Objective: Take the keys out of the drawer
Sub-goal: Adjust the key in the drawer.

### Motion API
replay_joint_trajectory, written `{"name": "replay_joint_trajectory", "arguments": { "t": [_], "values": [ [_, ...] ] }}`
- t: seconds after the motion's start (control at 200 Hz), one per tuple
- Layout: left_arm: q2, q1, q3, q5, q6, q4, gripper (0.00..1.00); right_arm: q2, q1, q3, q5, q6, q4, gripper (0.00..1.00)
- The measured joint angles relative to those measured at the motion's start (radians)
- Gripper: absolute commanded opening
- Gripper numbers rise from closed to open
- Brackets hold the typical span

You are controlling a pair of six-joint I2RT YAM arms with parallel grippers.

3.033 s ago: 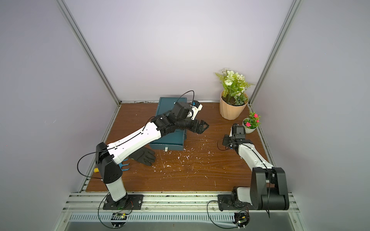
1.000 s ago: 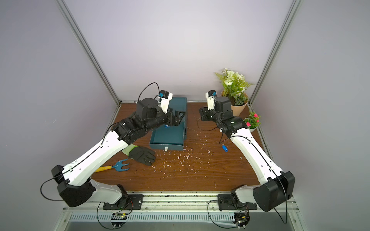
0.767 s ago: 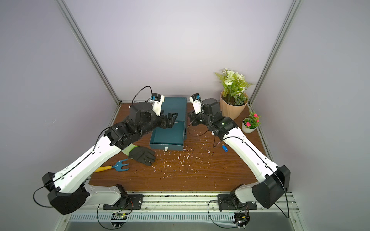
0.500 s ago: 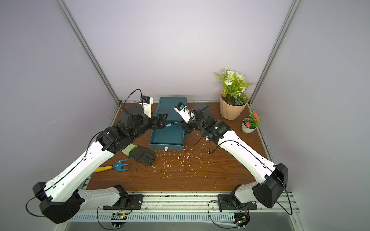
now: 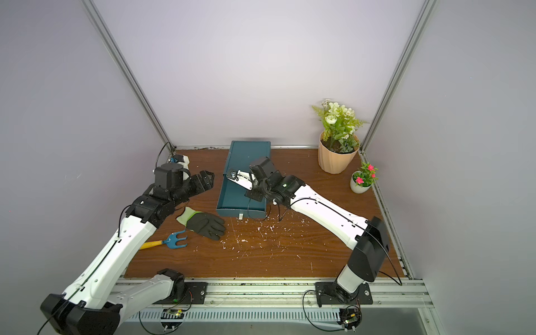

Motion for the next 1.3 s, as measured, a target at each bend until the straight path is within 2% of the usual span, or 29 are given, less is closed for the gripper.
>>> {"name": "replay_joint_trajectory", "arguments": {
  "t": [0.14,0.305,0.741,1.301],
  "values": [
    [0.000,0.026,0.000,0.032,0.000,0.002,0.89,0.089,0.008,0.079,0.037,-0.026,-0.023,0.02],
    [0.000,0.029,0.000,0.055,0.000,0.001,0.89,0.142,0.008,0.094,0.082,-0.040,-0.027,0.01],
    [-0.003,0.033,0.001,0.061,0.007,-0.054,0.89,0.201,0.007,0.089,0.161,-0.092,0.093,0.01],
    [-0.035,0.033,0.003,0.061,0.007,-0.096,0.89,0.269,0.008,0.054,0.176,-0.100,0.162,0.01]
  ]
}}
